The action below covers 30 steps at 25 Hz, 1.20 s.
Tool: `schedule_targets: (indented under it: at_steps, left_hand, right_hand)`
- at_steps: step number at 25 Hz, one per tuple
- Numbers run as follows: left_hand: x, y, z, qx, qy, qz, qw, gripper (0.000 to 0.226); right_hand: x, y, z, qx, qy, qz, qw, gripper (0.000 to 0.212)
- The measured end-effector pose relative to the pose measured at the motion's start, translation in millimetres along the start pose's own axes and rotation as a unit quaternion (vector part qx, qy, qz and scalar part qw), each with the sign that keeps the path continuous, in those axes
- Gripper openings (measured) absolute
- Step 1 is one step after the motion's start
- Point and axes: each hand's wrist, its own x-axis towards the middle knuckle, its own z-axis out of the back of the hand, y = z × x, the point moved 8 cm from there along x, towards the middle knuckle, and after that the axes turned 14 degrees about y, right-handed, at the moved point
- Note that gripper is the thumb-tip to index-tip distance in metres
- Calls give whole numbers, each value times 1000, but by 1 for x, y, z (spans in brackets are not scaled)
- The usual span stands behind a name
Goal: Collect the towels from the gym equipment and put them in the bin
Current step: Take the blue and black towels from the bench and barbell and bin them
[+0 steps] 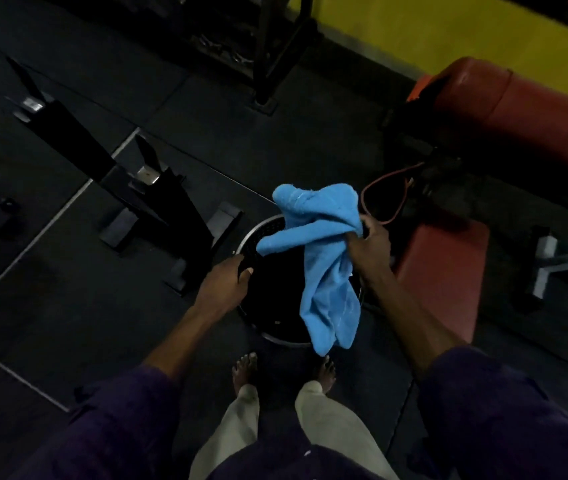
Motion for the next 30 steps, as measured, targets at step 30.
schedule_targets:
  at_steps: [30]
  left_hand:
    - [234,106,-255,249,124,-31,960,66]
  right_hand:
    - [84,-311,-188,-240,174,3,955,49]
